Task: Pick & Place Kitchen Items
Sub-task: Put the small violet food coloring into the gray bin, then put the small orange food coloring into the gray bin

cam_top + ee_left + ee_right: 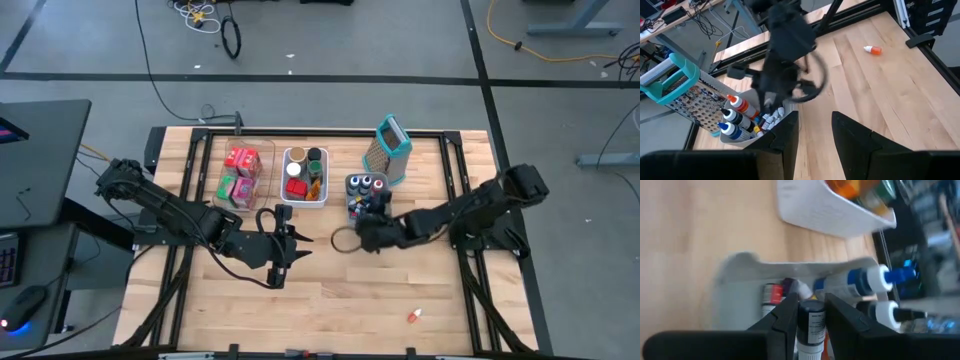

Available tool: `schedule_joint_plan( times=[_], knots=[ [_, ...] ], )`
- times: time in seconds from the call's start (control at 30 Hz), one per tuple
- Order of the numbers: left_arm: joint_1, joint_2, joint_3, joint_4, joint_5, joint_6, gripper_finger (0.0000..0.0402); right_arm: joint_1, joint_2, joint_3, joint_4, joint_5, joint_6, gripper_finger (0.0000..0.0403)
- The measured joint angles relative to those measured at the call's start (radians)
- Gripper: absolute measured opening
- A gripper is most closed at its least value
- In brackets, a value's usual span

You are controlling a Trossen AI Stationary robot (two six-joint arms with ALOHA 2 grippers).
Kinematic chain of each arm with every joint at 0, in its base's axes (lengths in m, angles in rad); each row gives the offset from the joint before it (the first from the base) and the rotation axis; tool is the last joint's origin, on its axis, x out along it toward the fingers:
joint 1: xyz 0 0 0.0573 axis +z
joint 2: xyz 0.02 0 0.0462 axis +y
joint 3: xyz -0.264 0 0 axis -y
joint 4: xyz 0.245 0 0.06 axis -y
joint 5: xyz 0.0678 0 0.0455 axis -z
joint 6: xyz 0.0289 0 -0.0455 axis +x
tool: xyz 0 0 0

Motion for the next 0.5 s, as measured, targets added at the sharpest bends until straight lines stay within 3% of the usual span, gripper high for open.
schedule_joint_plan(
  times=[0.2, 0.5],
  knots=[
    [0.000, 0.000, 0.000, 0.000, 0.000, 0.000, 0.0126, -0.064, 0.000, 0.000, 0.001, -0.024, 0.123, 0.0105],
    [0.000, 0.000, 0.000, 0.000, 0.000, 0.000, 0.0126, -0.071, -0.001, 0.000, 0.000, -0.055, 0.199, 0.0179]
  ],
)
